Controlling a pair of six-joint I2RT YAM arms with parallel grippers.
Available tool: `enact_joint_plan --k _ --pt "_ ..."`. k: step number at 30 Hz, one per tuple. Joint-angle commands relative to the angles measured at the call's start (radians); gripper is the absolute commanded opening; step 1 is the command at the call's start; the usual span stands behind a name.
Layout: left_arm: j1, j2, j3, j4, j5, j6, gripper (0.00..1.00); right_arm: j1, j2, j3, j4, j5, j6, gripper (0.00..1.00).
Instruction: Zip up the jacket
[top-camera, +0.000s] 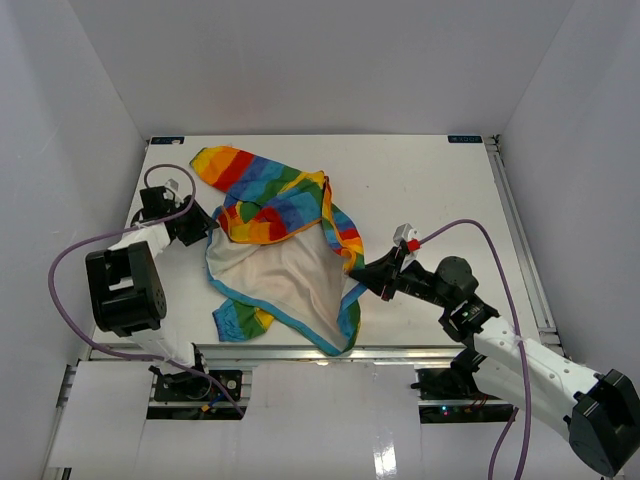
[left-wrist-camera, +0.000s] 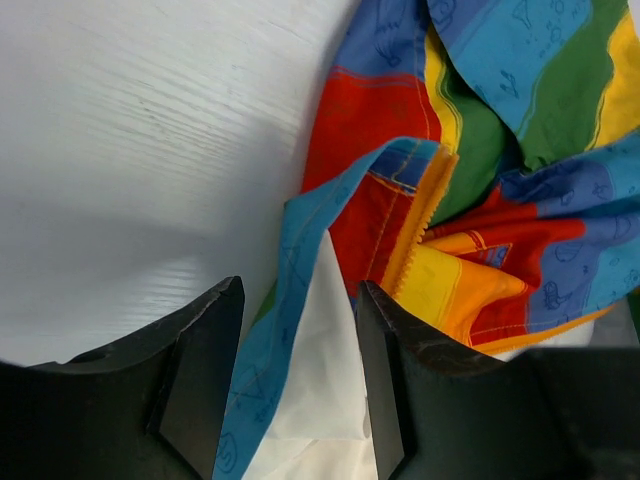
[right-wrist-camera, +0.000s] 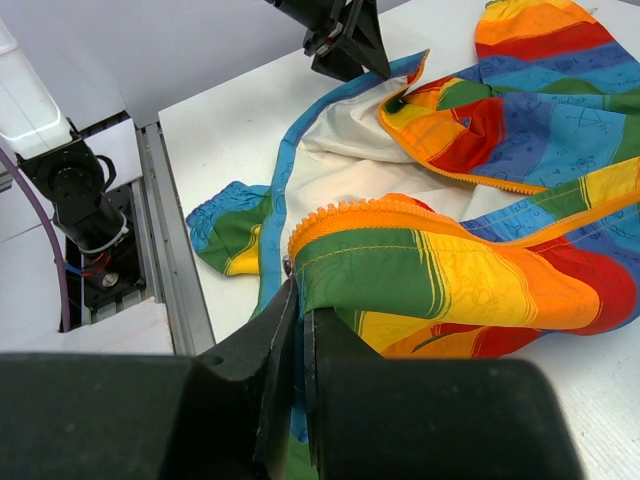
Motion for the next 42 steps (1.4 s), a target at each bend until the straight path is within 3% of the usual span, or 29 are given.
enact_joint_plan --k 1,2,4,5,6,7,9,13,17,20,25,32,36,42 --pt "-0.027 0.009 -0.009 0.032 0.085 0.007 0.61 -0.001 -0.022 0.018 0.045 -0.011 -0.007 0.08" --pt "-0.043 0.012 -0.013 0.032 0.085 0.006 0.61 -0.001 -0.031 0.018 0.037 -0.009 -0.009 0.08" --pt "-0.079 0.005 -0.025 0.023 0.043 0.013 0.48 -0.001 -0.040 0.020 0.030 -0.003 -0.007 0.08" --pt "-0.098 -0.008 -0.031 0.006 0.007 0.012 0.34 0.000 -0.043 0.022 0.025 -0.003 -0.007 0.08" --pt "-0.125 -0.033 -0.039 -0.024 -0.052 0.006 0.13 0.001 -0.048 0.023 0.019 -0.002 -0.007 0.08" --pt "-0.158 -0.092 -0.072 -0.034 -0.114 -0.001 0.05 0.000 -0.052 0.023 0.014 -0.001 -0.008 0.08" --pt "-0.240 -0.217 -0.137 -0.012 -0.248 -0.035 0.00 -0.001 -0.056 0.024 0.010 0.005 -0.006 0.08" --pt "-0.355 -0.526 -0.297 0.044 -0.321 -0.067 0.00 -0.001 -0.056 0.025 0.008 0.012 0.001 0.08" --pt "-0.440 -0.681 -0.420 0.053 -0.271 -0.103 0.02 -0.002 -0.041 0.047 -0.008 0.024 -0.003 0.08" --pt "-0.513 -0.786 -0.476 0.056 -0.338 -0.100 0.07 -0.004 -0.031 0.053 -0.016 0.043 -0.010 0.08" --pt "-0.651 -0.913 -0.577 0.066 -0.366 -0.092 0.33 -0.006 -0.024 0.058 -0.029 0.075 -0.021 0.08" --pt "-0.707 -1.223 -0.599 -0.033 -0.498 -0.137 0.48 -0.008 -0.021 0.070 -0.045 0.083 -0.025 0.08" --pt "-0.707 -1.243 -0.520 -0.109 -0.597 -0.146 0.50 -0.010 -0.026 0.069 -0.049 0.084 -0.024 0.08" --pt "-0.707 -0.941 -0.308 -0.217 -0.556 -0.046 0.53 -0.010 -0.038 0.067 -0.055 0.085 -0.025 0.08"
